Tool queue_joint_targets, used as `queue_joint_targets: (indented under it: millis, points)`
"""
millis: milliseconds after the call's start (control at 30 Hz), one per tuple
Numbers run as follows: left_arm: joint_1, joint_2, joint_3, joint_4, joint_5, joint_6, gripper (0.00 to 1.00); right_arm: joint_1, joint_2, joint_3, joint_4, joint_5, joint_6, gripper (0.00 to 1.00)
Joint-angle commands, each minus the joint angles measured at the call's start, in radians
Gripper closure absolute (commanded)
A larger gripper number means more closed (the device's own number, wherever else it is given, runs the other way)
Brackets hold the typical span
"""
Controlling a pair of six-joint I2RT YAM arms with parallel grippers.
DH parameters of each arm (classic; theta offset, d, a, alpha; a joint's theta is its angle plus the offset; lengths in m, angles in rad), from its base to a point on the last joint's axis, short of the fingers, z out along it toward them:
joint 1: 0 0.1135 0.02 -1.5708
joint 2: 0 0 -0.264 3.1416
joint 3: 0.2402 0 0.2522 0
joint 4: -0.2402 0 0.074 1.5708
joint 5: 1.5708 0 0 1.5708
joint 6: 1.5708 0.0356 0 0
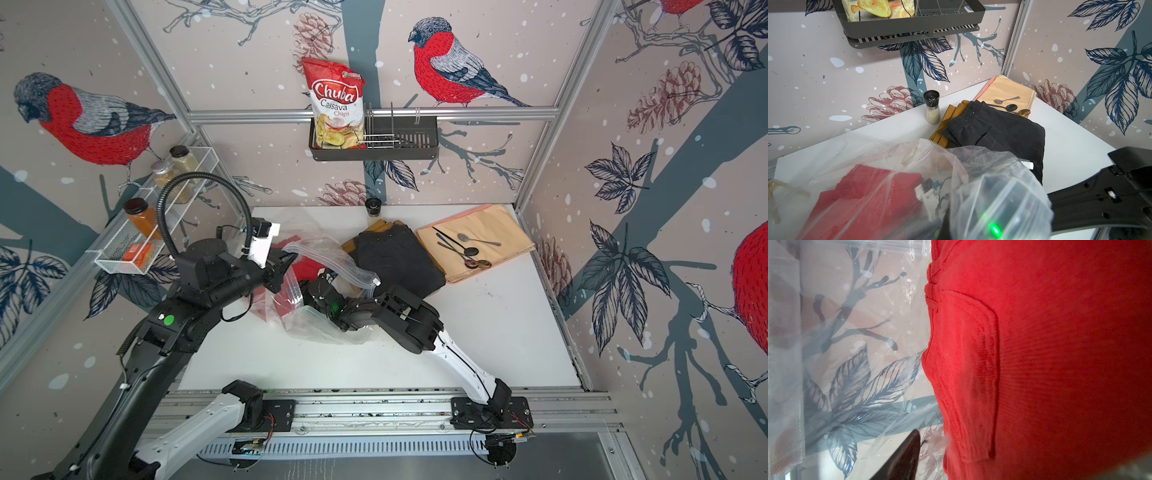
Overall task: Take the trousers out of the vacuum bag
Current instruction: Take out the trousers from the vacuum bag.
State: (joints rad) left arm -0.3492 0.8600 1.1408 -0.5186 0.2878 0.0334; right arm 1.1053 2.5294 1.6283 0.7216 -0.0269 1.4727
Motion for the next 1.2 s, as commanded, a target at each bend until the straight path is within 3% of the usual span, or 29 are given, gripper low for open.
queue_joint_targets:
  millis: [0, 167, 500, 867, 933, 1033, 1167]
  points:
    - [0.000, -0.009, -0.004, 0.055, 0.024, 0.002, 1.00, -0.003, 0.048, 0.033, -0.001, 0.005, 0.029, 0.35]
    - [0.001, -0.022, 0.004, 0.055, 0.049, -0.009, 1.00, -0.005, 0.071, 0.079, -0.005, 0.024, 0.011, 0.35]
    - [0.000, -0.048, 0.039, 0.066, 0.108, -0.031, 1.00, -0.002, 0.100, 0.254, -0.257, 0.103, -0.046, 0.36]
    - [0.001, -0.070, -0.006, 0.065, 0.109, -0.034, 1.00, -0.046, 0.170, 0.274, -0.153, 0.048, -0.036, 0.37]
    - [0.000, -0.070, -0.010, 0.062, 0.103, -0.033, 1.00, -0.050, 0.175, 0.276, -0.149, 0.042, -0.044, 0.44]
    - [0.001, -0.069, -0.027, 0.062, 0.099, -0.030, 1.00, -0.055, 0.180, 0.283, -0.149, 0.032, -0.058, 0.68]
    - [0.000, -0.074, -0.070, 0.073, 0.077, -0.033, 1.00, -0.055, 0.161, 0.302, -0.210, 0.036, -0.124, 0.92]
